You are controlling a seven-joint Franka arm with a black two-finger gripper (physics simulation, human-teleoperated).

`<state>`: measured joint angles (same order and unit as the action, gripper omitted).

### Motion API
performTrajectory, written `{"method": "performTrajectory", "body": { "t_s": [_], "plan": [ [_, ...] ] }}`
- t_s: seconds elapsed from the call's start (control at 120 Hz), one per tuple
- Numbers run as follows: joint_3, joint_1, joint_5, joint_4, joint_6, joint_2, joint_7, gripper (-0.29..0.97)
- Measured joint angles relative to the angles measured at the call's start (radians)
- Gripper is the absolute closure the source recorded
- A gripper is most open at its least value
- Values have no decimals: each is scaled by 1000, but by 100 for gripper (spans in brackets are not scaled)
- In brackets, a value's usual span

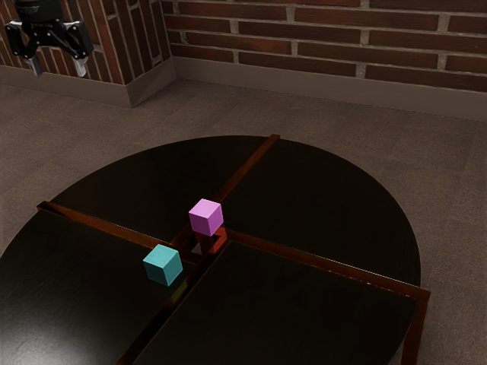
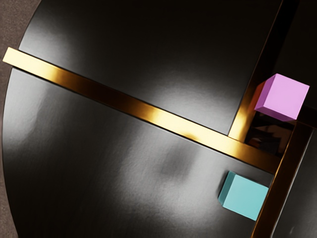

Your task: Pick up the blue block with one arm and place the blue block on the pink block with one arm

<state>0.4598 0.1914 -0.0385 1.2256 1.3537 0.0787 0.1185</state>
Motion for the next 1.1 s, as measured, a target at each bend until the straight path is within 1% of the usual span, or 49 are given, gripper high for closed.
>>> {"method": "performTrajectory", "body": {
  "t_s": [0.133, 0.183, 0.225, 0.292, 0.492, 0.542, 0.592, 0.658, 0.75, 0.825, 0.933, 0.95, 0.983, 1.008, 1.067, 1.1],
  "plan": [
    [-5, -2, -2, -9, -1, -1, 4, 2],
    [-10, 20, -34, -119, -6, -15, 5, 2],
    [-13, 74, -65, -181, -10, -38, 6, 2],
    [-16, 183, -97, -219, -13, -57, 8, 2],
    [-8, 511, -111, -226, 9, -43, 11, 2],
    [-3, 563, -112, -220, 17, -39, 11, 2],
    [2, 582, -114, -216, 24, -36, 12, 2],
    [6, 555, -115, -214, 31, -36, 13, 2],
    [8, 451, -119, -202, 53, -18, 14, 2],
    [19, 383, -120, -156, 67, -10, 16, 2],
    [13, 324, -121, -92, 83, 3, 16, 2],
    [-19, 286, -120, -69, 87, -1, 17, 2],
    [-116, 175, -120, -24, 97, -14, 17, 2],
    [-160, 115, -120, 6, 104, -24, 17, 2],
    [-207, 46, -122, 198, 131, -155, 18, 2],
    [-218, 12, -123, 345, 149, -249, 19, 2]
  ]
}}
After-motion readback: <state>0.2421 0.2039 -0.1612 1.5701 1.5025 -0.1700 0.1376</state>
